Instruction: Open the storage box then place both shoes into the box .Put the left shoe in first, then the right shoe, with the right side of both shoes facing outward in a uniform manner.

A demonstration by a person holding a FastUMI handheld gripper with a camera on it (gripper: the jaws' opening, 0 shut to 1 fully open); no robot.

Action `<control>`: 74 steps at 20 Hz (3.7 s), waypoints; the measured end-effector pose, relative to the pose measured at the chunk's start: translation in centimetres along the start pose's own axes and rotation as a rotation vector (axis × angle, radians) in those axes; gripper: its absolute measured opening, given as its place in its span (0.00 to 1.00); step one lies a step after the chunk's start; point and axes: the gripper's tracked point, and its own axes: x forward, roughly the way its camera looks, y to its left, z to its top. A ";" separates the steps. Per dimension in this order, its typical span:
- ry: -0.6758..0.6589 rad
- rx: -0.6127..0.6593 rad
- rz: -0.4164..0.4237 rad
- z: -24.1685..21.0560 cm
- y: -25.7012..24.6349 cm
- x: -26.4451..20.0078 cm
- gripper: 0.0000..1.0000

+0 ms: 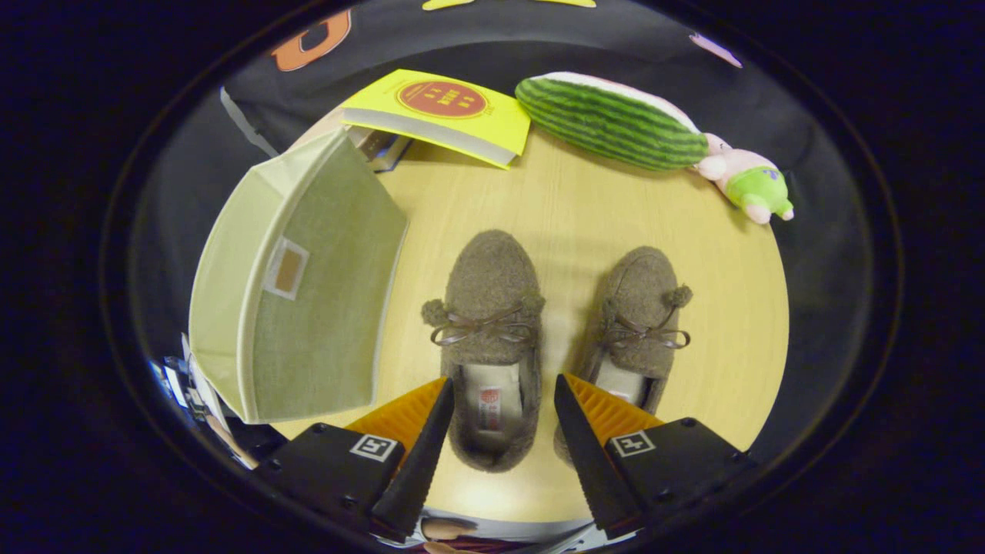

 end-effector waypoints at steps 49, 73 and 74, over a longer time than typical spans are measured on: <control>-0.305 0.198 0.116 9.7 27.5 -3.8 0.06; -0.318 0.038 -0.052 7.2 21.9 -10.1 0.87; -0.325 0.033 -0.069 7.1 20.8 -10.9 0.87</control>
